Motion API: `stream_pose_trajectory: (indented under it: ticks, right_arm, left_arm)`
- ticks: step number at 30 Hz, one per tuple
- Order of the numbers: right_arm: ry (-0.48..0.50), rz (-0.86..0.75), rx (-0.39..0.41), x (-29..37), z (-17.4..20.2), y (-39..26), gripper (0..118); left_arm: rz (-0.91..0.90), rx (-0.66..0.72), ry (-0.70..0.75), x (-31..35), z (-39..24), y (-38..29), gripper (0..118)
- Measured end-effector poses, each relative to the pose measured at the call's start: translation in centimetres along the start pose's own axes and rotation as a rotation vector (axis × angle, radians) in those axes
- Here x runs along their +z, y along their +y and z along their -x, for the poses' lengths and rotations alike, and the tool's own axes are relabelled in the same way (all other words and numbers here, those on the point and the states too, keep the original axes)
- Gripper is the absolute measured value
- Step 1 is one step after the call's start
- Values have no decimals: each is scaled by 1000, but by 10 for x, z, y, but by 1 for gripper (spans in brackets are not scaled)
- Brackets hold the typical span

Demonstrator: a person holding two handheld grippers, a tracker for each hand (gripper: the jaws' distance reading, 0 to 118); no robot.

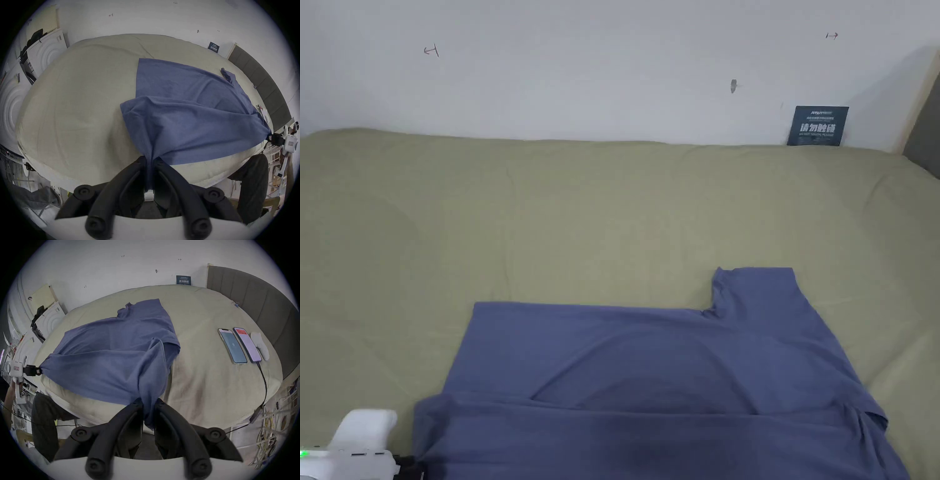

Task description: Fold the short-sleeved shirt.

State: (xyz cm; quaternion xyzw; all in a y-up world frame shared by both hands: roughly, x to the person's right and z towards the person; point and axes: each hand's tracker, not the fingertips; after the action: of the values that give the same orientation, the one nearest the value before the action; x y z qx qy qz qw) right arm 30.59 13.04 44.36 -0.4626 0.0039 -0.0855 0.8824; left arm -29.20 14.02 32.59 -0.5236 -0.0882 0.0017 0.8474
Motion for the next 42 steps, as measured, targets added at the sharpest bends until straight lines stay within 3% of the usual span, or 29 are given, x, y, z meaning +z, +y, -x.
stream_pose_trajectory:
  ticks: [1, 2, 3, 4, 5, 9, 10, 12, 14, 17, 24, 27, 28, 29, 30, 39, 40, 42]
  right_arm:
    - [8, -6, 0, 1, 0, 1, 44]
    - [29, -18, 8, 4, 0, 4, 44]
    - [36, -17, 12, 5, 0, 6, 77]
    - [32, -17, 13, 5, 1, 10, 113]
    - [35, -28, 23, 10, 3, 12, 117]
    - [-7, -93, 20, 13, 4, 39, 104]
    - [-28, -110, 9, 12, 5, 47, 83]
    - [-68, -154, -14, 6, 7, 64, 3]
    - [-105, -202, -36, -4, 8, 79, 0]
    - [-68, -182, -63, -21, 7, 107, 0]
    - [-96, -144, -37, -74, 10, 158, 0]
    - [-108, -115, -23, -97, 6, 172, 0]
    - [-112, -109, -22, -104, 5, 176, 0]
    - [-116, -102, -22, -110, 3, 179, 0]
    - [-119, -97, -25, -116, 2, 182, 0]
    - [-129, -54, -15, -146, -11, 193, 0]
    - [-132, -54, -12, -146, -11, 195, 0]
    - [-136, -55, -7, -147, -12, 200, 0]
  left_arm:
    - [14, -2, -12, -1, 0, 2, 25]
    - [27, -12, -13, -2, 1, 4, 25]
    - [39, -16, -4, -2, 1, 6, 58]
    - [55, -31, 1, -1, 1, 8, 105]
    - [35, -36, 6, 3, 1, 11, 113]
    - [-68, 28, 31, 18, 9, 39, 106]
    - [-101, 32, 36, 22, 10, 48, 80]
    - [-164, 26, 64, 23, 8, 64, 0]
    - [-195, 21, 76, 16, 6, 84, 1]
    - [-190, 31, 45, -2, 3, 119, 1]
    - [-164, 32, 86, -76, -1, 199, 6]
    - [-121, 44, 84, -108, 4, 223, 39]
    - [-99, 40, 96, -118, 3, 227, 70]
    - [-82, 32, 110, -128, 2, 230, 93]
    - [-58, 23, 115, -137, 1, 232, 103]
    - [-40, 12, 152, -166, -8, 238, 103]
    - [-33, 8, 147, -163, -9, 239, 98]
    - [-31, 17, 119, -154, -11, 239, 71]
